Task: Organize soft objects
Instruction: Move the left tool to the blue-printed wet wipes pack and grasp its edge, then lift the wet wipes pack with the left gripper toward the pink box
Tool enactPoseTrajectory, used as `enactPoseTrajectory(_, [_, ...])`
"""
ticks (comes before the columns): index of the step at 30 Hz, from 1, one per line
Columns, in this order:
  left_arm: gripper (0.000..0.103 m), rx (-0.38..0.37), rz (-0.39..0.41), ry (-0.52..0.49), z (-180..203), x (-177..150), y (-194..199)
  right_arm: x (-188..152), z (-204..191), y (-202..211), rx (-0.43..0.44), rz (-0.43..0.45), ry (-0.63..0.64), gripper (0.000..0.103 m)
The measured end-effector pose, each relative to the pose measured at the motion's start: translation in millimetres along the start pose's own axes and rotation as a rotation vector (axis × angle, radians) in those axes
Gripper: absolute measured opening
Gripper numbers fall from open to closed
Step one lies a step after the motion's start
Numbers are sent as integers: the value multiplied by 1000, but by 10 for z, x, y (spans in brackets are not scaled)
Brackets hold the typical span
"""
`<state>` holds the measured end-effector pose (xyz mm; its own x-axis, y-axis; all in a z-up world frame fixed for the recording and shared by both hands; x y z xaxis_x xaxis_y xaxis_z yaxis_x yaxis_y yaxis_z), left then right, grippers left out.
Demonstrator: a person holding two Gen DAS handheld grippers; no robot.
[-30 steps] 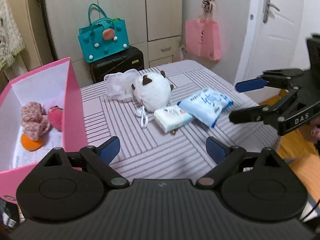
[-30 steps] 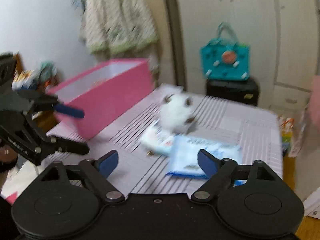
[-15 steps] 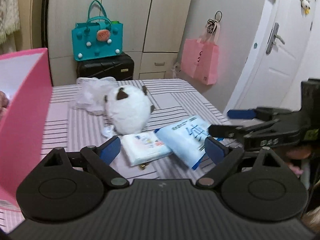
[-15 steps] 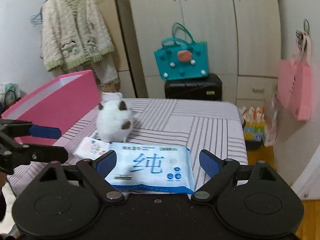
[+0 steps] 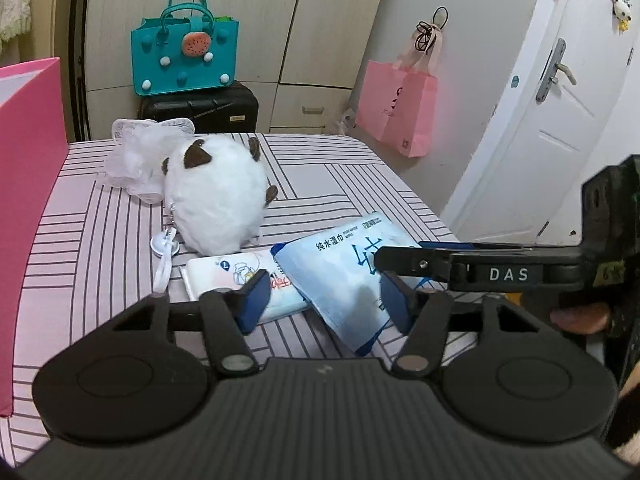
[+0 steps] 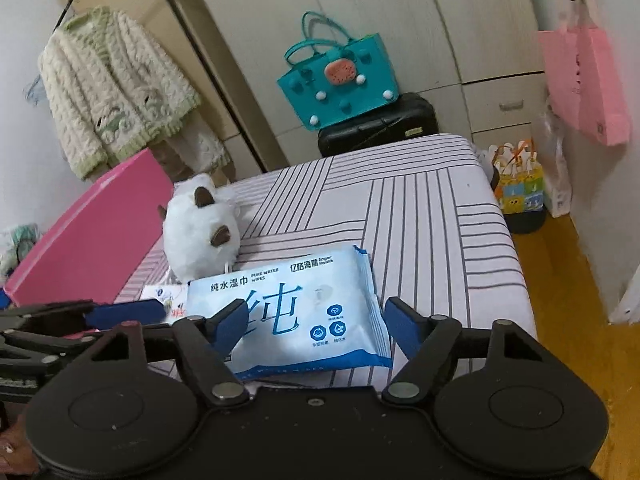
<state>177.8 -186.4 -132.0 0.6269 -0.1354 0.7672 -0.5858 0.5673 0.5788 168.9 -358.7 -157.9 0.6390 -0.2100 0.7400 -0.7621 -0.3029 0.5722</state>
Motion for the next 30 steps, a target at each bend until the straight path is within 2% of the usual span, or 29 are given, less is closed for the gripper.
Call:
enactPoseTrajectory(5, [46,9,-17,-17,41,-30,-41,-43,50,35,-7,34,-20,63])
enactPoseTrajectory(10, [46,22,-57,25,72,-57,-59,-74,41,59,3,36,0,60])
enactPoseTrajectory(14, [46,48,-53,61,83,-53,-87,-94,12,71,-3,41,16,53])
enactPoseTrajectory(17, [44,14,-43,104,84,-65,-100,-119,3,93,25,43,12,48])
enactPoseTrajectory(18, [39,15,-34,110,82,-69,-94,-134,-13,103,31,44,14,46])
enactPoseTrajectory(21, [31,35,-14,121,47,-64,-88,-164,-39,139,12,51,35,40])
enactPoseTrajectory(28, [31,20,-6,126,61,-88,-66,-212,-92,197,-2,37,86,38])
enactPoseTrajectory(30, [31,33,-6,100,87,-116,-74,-228,-98,198,-9,40,100,38])
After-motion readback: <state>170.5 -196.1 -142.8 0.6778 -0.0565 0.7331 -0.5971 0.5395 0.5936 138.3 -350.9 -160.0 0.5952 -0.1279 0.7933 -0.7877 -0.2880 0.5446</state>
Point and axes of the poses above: each gripper's, at about its wrist camera, not at the fingertips, and y roughly against the way its jaws point, z to its right, x to its top, the point moved 6 cm from there along -y, roughly the way its jaws point, and after that the axes turned 2 degrees about -x, right-handed, at the moved point
